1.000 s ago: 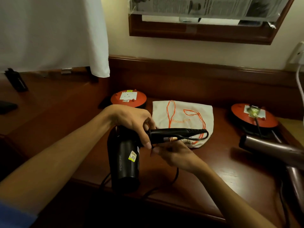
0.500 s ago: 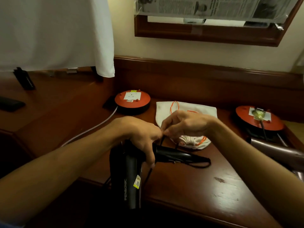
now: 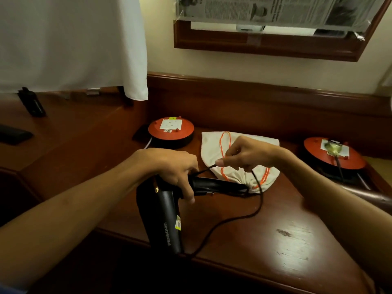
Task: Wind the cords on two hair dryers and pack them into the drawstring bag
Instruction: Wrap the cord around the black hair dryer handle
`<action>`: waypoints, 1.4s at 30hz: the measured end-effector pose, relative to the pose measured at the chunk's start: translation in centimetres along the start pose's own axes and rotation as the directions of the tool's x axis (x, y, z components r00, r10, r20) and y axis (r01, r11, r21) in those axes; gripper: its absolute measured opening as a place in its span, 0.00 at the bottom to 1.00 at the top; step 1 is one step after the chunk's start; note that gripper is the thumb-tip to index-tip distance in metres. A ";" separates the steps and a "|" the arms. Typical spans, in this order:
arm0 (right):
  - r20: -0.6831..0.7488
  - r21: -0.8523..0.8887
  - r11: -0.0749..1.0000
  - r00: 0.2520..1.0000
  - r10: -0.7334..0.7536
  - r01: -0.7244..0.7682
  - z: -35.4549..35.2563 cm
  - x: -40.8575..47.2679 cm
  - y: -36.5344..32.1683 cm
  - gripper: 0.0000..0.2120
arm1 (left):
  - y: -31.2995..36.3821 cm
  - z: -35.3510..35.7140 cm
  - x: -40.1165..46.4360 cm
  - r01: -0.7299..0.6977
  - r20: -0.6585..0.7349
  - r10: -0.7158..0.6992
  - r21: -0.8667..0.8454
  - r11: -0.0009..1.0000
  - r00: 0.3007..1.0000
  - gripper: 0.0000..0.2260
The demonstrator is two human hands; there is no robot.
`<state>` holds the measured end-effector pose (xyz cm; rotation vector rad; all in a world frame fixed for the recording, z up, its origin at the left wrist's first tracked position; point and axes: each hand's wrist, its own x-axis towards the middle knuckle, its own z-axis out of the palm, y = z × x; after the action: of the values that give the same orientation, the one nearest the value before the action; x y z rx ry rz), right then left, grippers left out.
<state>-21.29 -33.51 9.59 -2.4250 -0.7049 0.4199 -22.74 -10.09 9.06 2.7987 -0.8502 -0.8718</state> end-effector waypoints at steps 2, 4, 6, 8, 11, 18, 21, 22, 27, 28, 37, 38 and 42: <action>0.014 0.063 0.997 0.999 -0.041 0.040 -0.1 -1.0 -0.9 0.14 | -0.7 0.2 0.3 0.030 0.004 -0.030 0.009 1.000 1.000 0.16; 0.077 -0.080 0.984 0.985 -0.151 0.157 0.7 -2.4 -3.3 0.10 | -1.2 0.1 0.6 0.026 0.015 -0.025 -0.042 0.999 1.000 0.16; 0.098 -0.194 0.944 0.963 -0.251 0.266 3.1 -3.8 -5.0 0.12 | -1.5 -0.7 0.4 -0.006 -0.014 0.005 -0.127 0.992 1.000 0.17; 0.029 -0.153 0.944 0.956 -0.293 0.293 5.7 -4.9 -5.1 0.12 | -1.7 -1.7 -0.2 -0.060 -0.040 0.053 -0.204 0.977 0.998 0.16; -0.077 -0.052 0.951 0.948 -0.308 0.304 8.4 -5.3 -3.4 0.10 | -1.7 -2.5 -0.9 -0.130 -0.027 0.127 -0.265 0.956 0.991 0.14; -0.230 0.297 0.942 0.969 -0.087 0.155 12.7 -3.8 1.2 0.10 | -0.6 -1.6 -0.5 -0.203 -0.016 0.208 -0.305 0.931 0.978 0.13; -0.136 0.535 0.845 0.988 0.075 0.010 12.6 -3.0 3.1 0.16 | 0.4 -1.6 -0.9 -0.229 0.037 0.246 -0.253 0.940 0.969 0.16; -0.144 0.561 0.827 0.988 0.055 0.036 12.0 -2.5 3.6 0.18 | 0.9 -1.6 -0.8 -0.221 0.060 0.239 -0.213 0.952 0.969 0.16; 0.020 0.485 0.875 0.999 -0.029 0.015 7.7 -0.2 3.6 0.18 | 2.2 -0.4 0.3 -0.084 0.148 0.091 -0.053 0.995 0.985 0.19; 0.035 0.511 0.860 0.999 -0.025 0.003 7.0 0.1 3.4 0.20 | 2.2 -0.1 0.6 -0.070 0.127 0.075 -0.047 0.996 0.989 0.21; 0.136 -0.061 0.984 0.978 -0.156 0.165 3.4 -1.1 -0.8 0.15 | 0.5 0.0 0.4 -0.088 0.060 0.106 -0.256 0.963 0.993 0.16; 0.101 -0.093 0.980 0.981 -0.165 0.175 3.8 -1.4 -0.9 0.18 | 0.4 -0.2 0.2 -0.088 0.055 0.110 -0.309 0.947 0.992 0.18; -0.036 0.046 0.981 0.981 -0.189 0.190 5.8 -2.2 0.1 0.19 | 0.8 -0.5 -0.4 -0.132 -0.037 0.127 -0.213 0.968 0.991 0.23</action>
<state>-25.54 -32.29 5.29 -2.2882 -0.8922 0.3176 -23.08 -10.59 9.87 2.5321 -0.8672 -0.8544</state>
